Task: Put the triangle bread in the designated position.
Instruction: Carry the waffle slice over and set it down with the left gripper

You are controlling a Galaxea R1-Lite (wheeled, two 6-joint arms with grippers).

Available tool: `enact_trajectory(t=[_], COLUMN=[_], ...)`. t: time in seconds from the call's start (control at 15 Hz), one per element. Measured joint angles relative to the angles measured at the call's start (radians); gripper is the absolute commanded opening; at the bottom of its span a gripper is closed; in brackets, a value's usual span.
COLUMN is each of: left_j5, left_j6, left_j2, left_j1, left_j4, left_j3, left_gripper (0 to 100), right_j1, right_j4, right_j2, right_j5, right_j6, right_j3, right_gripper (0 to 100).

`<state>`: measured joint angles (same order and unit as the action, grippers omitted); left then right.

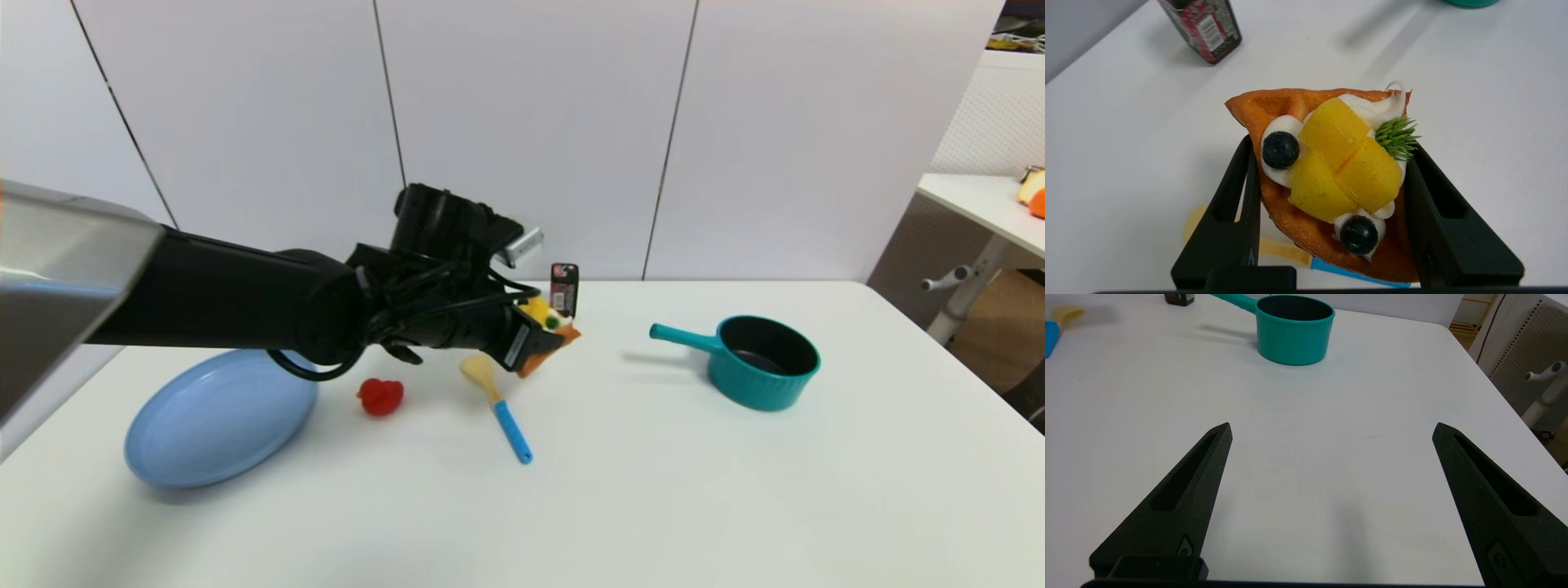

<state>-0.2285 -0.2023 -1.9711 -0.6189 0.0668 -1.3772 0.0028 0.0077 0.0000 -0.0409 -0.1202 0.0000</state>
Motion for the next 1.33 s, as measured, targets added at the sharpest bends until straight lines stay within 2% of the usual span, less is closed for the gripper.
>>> enact_trajectory(t=[0.53, 0.73, 1.33], left_j5=[-0.002, -0.004, -0.001], left_j6=[-0.177, -0.251, -0.261], left_j2=[0.306, 0.413, 0.691], left_j1=[0.283, 0.391, 0.556], left_j4=[-0.291, -0.308, -0.308], left_j3=[0.096, 0.235, 0.583], left_gripper=[0, 0, 0], right_j1=[0.0, 0.0, 0.0], right_j4=[0.0, 0.0, 0.0], right_j2=[0.0, 0.0, 0.0], right_j5=[0.0, 0.0, 0.0], right_j6=[0.0, 0.0, 0.0], right_j3=[0.0, 0.0, 0.0], right_gripper=[100, 100, 100])
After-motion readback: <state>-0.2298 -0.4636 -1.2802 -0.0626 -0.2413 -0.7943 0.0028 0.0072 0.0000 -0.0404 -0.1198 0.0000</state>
